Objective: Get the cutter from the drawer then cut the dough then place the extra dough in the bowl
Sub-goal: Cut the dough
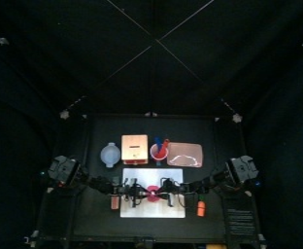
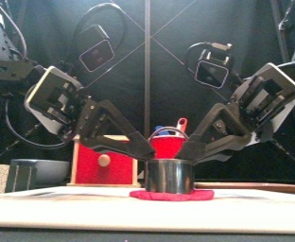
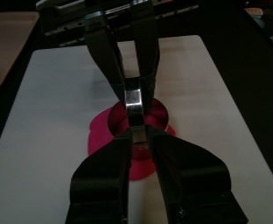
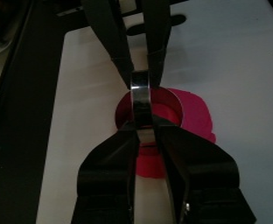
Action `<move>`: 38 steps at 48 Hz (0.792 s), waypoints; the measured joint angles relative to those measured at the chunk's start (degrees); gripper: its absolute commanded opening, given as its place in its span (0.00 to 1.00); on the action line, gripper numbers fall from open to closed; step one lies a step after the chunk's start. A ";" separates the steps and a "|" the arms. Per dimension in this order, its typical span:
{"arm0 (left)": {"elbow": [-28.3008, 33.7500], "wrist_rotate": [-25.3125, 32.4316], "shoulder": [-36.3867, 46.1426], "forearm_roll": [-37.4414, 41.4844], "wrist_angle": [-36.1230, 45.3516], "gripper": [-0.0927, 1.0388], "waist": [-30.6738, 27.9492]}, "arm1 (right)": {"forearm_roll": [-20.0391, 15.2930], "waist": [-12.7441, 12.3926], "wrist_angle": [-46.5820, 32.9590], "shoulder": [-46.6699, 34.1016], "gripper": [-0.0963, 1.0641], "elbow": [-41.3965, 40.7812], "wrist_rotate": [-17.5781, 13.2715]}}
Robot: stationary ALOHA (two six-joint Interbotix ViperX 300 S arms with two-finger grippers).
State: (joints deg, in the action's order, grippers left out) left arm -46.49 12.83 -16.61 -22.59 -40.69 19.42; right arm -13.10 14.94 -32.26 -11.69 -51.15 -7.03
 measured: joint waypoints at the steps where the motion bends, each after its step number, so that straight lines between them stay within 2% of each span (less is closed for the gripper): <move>1: 0.00 0.00 0.00 -0.09 0.00 0.62 0.00 | 0.00 -0.09 0.00 0.00 0.58 0.00 0.09; 38: 0.53 -0.09 -2.11 -3.43 1.85 0.62 1.14 | -1.23 0.70 0.00 -1.93 0.58 0.79 0.09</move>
State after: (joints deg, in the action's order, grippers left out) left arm -45.97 12.74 -18.72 -26.02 -38.85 20.57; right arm -14.33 15.64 -32.26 -13.62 -50.36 -6.94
